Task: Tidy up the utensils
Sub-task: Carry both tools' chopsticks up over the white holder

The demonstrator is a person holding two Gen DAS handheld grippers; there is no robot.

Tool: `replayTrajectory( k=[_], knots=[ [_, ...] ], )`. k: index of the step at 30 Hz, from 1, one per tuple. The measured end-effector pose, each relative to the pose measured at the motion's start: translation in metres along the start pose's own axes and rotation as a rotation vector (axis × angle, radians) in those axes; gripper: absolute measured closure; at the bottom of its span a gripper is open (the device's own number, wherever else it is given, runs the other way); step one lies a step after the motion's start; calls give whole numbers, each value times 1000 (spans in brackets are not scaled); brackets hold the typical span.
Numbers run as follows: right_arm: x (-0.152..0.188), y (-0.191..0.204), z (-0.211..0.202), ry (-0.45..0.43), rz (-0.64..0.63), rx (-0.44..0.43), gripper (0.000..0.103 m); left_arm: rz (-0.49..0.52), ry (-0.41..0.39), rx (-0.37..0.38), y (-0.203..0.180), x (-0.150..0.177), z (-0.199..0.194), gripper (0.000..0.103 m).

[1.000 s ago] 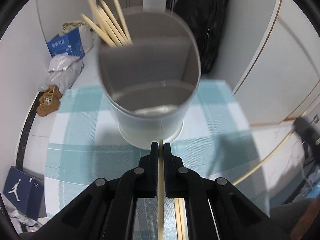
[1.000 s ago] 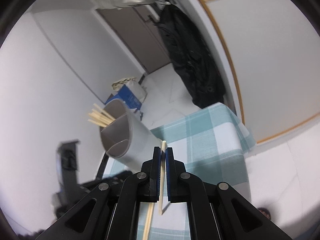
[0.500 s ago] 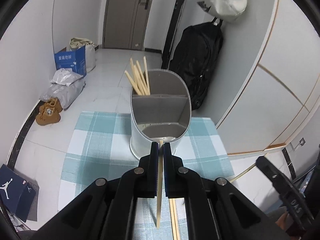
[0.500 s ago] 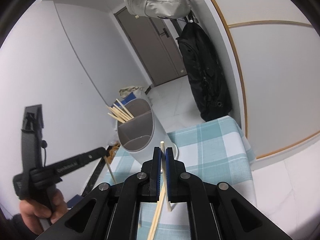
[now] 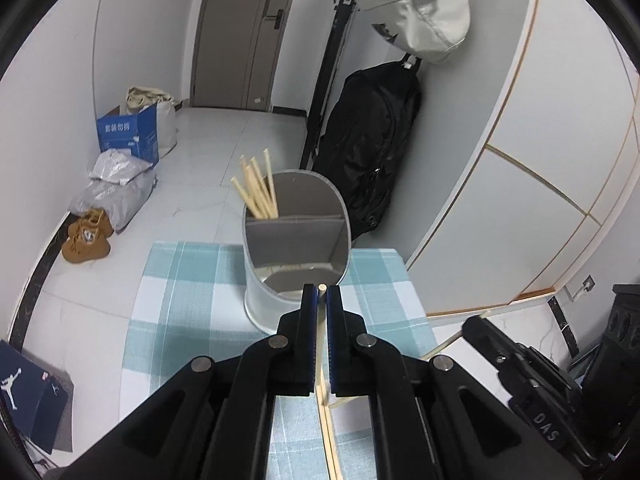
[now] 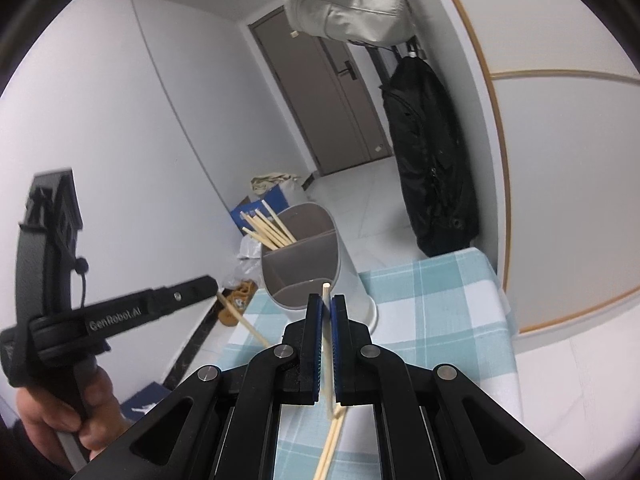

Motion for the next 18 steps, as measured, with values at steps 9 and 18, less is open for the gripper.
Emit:
replayTrajectory(
  k=[9,18],
  knots=[
    [-27,3,0,-10,-48,33,99,42,-32,34,-12,-25,-13,102],
    [-91,26,-9,-59,-116,24,99,18,-103,48,-7,-80,-36,102]
  ],
)
Point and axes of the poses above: each gripper's, at about its wrist camera, not at the fingertips, and z roughly the way its jaws point, y to its left, x to its underside, the point moved 1 cm from there along z, roughly the way its jaws point, and after that the axes turned 8 degrees about z, right-handed, at the moved point
